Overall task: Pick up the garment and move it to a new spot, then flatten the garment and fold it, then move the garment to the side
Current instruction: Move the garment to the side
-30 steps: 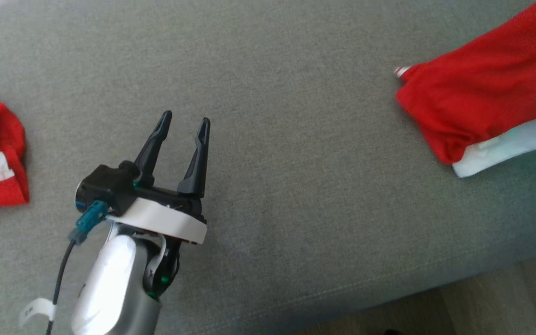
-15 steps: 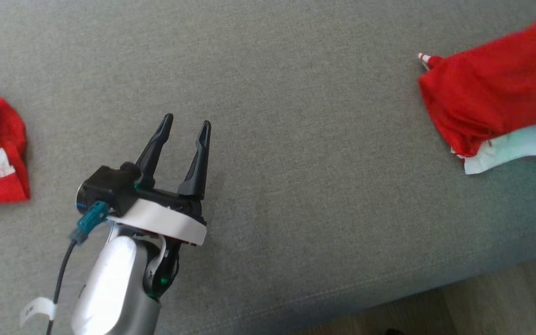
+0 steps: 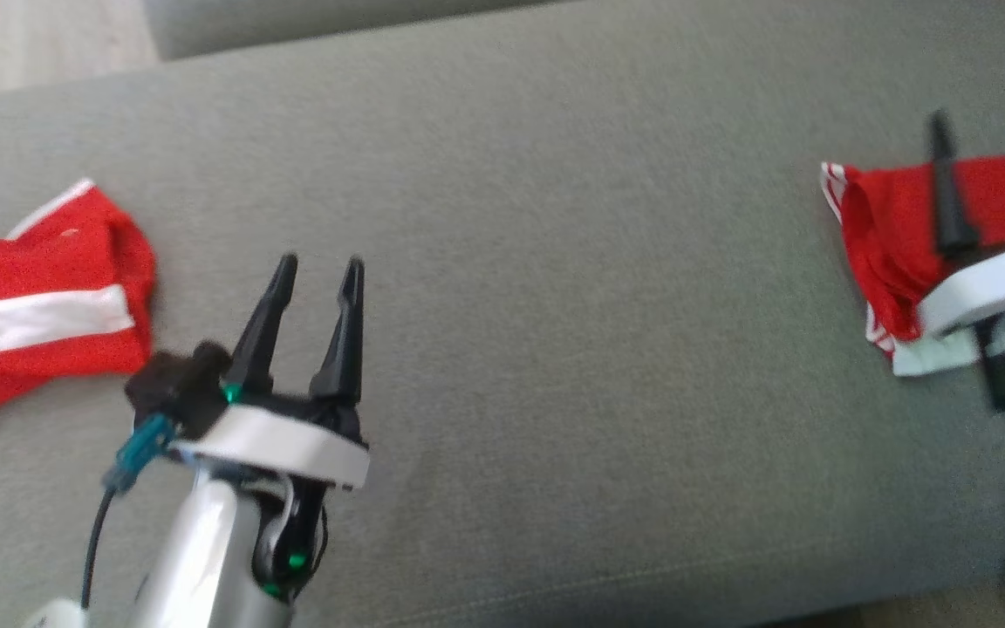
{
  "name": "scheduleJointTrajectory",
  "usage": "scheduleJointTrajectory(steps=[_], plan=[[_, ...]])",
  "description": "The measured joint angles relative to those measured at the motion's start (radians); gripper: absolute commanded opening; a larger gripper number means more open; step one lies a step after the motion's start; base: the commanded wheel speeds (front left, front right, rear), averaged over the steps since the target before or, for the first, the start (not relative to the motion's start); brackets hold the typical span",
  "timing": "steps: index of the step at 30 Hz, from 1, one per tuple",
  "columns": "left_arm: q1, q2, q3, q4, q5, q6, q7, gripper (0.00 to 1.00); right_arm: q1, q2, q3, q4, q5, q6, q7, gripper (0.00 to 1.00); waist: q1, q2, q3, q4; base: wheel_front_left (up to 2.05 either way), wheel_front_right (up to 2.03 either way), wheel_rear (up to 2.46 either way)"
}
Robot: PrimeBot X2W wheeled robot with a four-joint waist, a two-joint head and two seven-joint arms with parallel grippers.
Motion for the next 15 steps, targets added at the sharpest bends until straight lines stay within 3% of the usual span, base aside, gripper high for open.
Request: scheduleJointTrajectory(steps=[9,15], plan=[[0.106,0.002,0.052,-0.024,-0.005,0.018,0.000,1.00,0.159,0.204,0.010,-0.126,-0.004,0.000,-0.047,1.00,0.0000,0.0000,-0.096,0.080,0.00,0.00,0.00],[0.176,0.002,0.049,-0.025,-0.018,0.041,0.000,1.00,0.281,0.245,0.007,-0.161,-0.027,0.000,-0.072,1.00,0.0000,0.0000,-0.145,0.117,0.00,0.00,0.00]])
